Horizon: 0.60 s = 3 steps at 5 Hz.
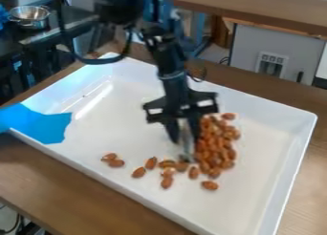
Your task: Sweep into pile
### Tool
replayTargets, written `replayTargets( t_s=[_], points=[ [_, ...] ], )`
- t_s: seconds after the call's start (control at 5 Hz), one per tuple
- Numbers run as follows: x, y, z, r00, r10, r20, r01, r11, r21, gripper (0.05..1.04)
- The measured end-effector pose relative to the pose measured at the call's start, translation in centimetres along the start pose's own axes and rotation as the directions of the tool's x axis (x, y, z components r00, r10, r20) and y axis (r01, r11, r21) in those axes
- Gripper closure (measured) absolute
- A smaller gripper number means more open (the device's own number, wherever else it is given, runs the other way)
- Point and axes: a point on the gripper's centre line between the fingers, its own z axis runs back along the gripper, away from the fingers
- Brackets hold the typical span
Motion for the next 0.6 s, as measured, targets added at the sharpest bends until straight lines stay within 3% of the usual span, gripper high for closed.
replayTargets(
  t_s=[0.4, 0.6],
  points=[
    [-1.2, -5.0, -0.6, 0.999, -0.025, -0.032, 0.024, 0.999, -0.025, 0.708],
    [-0.9, -6.4, 0.4, 0.999, -0.015, -0.035, 0.012, 0.998, -0.058, 0.708]
  ],
)
